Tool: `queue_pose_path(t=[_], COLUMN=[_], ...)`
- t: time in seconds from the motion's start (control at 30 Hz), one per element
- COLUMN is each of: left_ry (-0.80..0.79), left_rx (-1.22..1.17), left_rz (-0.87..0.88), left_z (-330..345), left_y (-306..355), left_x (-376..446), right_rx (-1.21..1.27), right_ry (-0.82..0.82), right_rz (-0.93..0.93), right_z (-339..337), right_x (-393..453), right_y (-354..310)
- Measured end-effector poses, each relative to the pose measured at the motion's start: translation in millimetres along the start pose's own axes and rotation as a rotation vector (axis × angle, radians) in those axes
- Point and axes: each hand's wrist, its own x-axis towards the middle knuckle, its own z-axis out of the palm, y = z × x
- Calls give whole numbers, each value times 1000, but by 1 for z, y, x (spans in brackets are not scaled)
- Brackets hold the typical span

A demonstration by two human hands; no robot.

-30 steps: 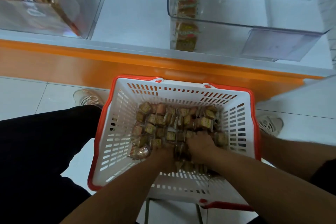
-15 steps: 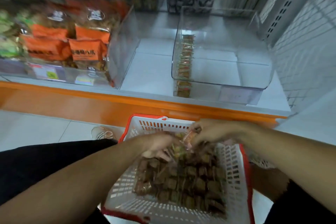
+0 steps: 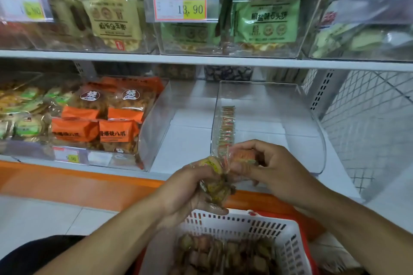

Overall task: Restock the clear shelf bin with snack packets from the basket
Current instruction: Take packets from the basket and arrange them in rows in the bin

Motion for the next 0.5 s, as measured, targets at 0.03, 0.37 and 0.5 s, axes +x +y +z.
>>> queue_pose_path(t=[0.03, 0.37, 0.5], left_ry=[23, 53, 249], left_rx=[-6, 168, 87], left_rz=[35, 129, 126], left_z=[2, 12, 16], left_y=[2, 17, 13], left_x=[3, 14, 20], right_rx=[25, 308, 117], right_ry=[38, 25, 281], right_rz=[-8, 115, 56], right_z=[-1, -4, -24], right_x=[2, 27, 37], right_y=[1, -1, -7])
